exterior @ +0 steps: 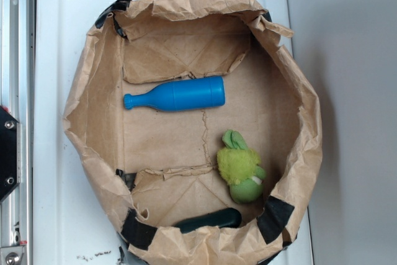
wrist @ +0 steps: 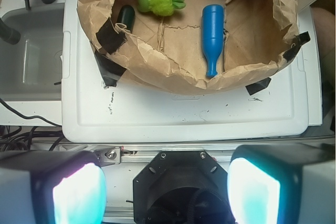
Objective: Grab the plastic pickle.
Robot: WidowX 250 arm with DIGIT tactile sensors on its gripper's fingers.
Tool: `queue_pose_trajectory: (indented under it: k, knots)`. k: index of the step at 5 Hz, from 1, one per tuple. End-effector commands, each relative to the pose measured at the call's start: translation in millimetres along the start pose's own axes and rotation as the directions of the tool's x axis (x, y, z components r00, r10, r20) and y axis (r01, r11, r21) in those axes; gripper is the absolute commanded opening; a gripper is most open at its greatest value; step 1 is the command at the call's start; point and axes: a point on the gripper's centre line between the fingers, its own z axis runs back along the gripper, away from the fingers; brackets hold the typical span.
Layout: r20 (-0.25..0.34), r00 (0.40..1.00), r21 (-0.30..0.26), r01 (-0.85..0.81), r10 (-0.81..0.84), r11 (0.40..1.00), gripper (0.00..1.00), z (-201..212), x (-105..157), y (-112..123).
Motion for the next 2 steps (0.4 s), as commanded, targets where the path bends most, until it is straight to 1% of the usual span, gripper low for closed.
queue_pose_trajectory:
  k: [1, 2]
  knots:
    - [0.0, 1.0, 0.0, 0.0, 0.0, 1.0, 1.0, 0, 0, 0]
    - [0.016, 0.999, 0.012, -0.052, 0.052, 0.999, 1.0, -12, 49, -10]
